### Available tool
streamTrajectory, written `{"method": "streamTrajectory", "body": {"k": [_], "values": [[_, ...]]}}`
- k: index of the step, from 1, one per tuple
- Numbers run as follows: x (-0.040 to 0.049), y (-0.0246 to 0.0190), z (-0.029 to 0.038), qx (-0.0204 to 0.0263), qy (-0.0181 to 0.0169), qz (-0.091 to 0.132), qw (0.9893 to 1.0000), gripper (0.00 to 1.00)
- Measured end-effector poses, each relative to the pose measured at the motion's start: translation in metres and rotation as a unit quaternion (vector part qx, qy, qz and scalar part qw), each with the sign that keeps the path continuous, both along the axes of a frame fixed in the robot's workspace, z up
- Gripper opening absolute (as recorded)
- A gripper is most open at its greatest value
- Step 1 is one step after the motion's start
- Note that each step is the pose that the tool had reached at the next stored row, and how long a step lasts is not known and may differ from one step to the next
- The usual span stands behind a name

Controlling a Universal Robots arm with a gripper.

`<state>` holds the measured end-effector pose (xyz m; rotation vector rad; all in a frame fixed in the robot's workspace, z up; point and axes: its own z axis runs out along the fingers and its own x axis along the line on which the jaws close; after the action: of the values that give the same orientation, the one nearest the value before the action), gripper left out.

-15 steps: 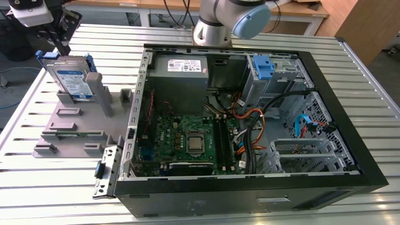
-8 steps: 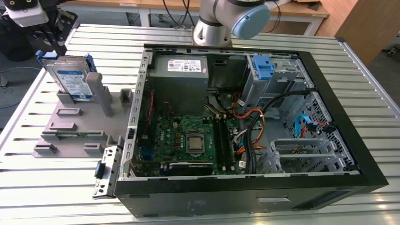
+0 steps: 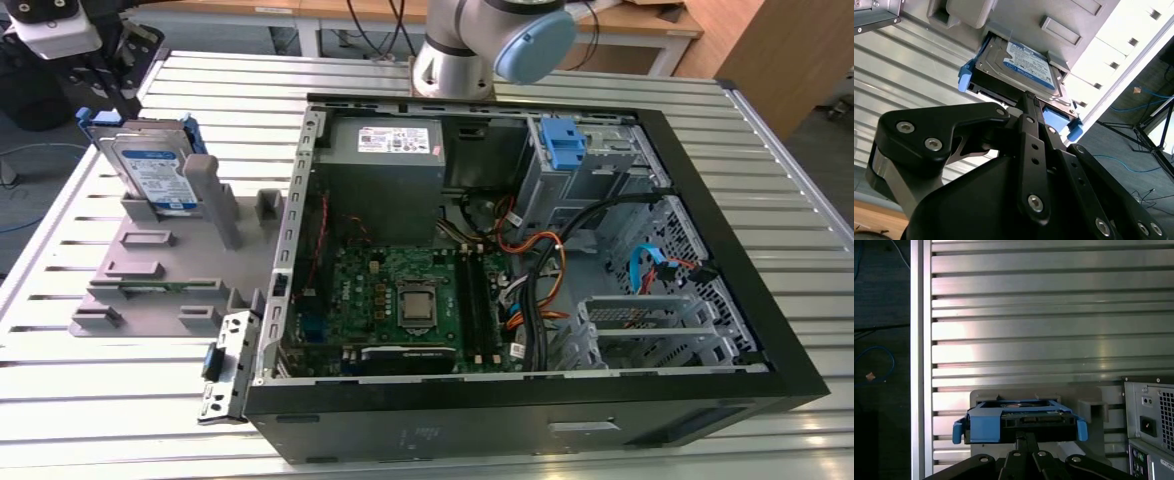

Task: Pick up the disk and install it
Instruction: 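Reach for the disk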

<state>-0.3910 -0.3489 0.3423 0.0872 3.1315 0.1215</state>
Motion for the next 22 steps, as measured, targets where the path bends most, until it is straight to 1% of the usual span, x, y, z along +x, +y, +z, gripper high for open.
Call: {"method": "streamTrajectory", "body": {"k": [8, 9, 11, 12, 16, 22], "values": [[0.0, 0.0, -0.0001, 0.0, 0.0, 0.0, 1.0, 0.11], [0.0, 0.0, -0.0003, 0.0001, 0.0008, 0.0, 1.0, 0.11], [-0.0001, 0.0, -0.0004, 0.0001, 0.0042, 0.0, 1.0, 0.11], [-0.0001, 0.0, -0.0004, 0.0, 0.0044, 0.0, 1.0, 0.11], [0.0, 0.0, -0.0003, 0.0, 0.0047, 0.0, 1.0, 0.11], [-0.0003, 0.0, -0.0025, -0.0001, 0.0048, 0.0, 1.0, 0.11]]}}
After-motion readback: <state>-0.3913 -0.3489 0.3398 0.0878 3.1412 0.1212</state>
